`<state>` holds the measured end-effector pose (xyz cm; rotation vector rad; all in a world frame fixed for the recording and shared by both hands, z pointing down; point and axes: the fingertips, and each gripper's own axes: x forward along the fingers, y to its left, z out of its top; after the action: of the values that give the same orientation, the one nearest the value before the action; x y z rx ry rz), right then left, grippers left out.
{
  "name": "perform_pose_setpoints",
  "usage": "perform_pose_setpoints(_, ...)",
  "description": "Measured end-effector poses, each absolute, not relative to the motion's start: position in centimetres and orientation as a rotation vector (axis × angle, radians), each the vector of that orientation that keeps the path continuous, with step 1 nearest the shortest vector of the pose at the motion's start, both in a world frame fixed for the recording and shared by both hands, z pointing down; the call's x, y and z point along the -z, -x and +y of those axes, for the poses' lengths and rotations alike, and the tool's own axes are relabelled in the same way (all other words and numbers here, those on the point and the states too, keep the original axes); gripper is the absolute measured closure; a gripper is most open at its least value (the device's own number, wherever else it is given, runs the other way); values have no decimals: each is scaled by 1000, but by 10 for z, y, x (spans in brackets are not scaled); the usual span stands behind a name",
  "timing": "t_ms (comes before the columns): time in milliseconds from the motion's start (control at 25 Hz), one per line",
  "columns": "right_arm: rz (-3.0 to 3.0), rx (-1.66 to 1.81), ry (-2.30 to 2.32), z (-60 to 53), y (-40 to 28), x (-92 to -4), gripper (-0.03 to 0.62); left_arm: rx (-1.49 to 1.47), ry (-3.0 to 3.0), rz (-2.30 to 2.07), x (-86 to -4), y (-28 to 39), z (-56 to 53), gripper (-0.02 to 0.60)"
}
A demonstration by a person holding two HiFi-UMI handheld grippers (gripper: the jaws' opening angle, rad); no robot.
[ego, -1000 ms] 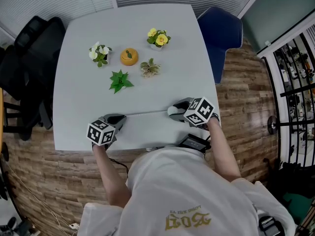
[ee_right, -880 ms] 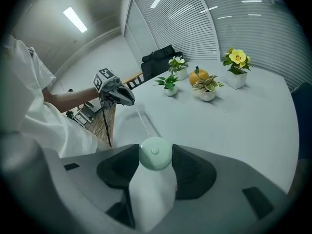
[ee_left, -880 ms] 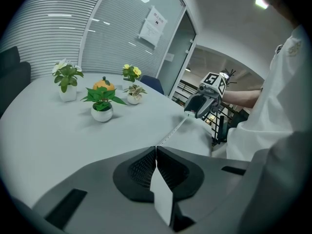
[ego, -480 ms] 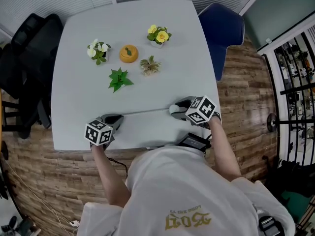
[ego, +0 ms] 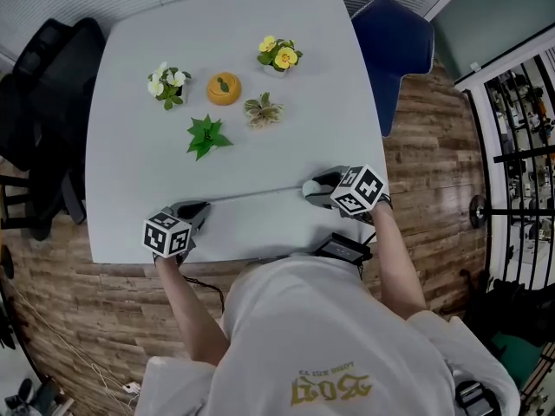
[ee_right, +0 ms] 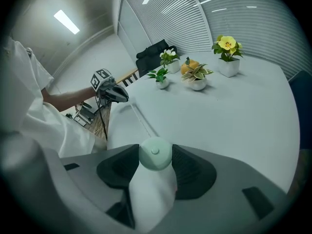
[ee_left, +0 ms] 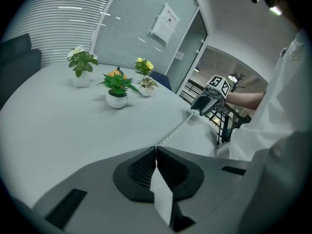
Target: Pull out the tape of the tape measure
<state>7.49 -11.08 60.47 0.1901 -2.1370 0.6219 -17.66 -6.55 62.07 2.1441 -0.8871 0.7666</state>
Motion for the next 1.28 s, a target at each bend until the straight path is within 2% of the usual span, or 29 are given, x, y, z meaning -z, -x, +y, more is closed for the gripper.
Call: perform_pose_setpoints(1280, -2100, -682, -197, -127, -99, -612, 368, -801, -2026, -961, -638, 206, -61, 572)
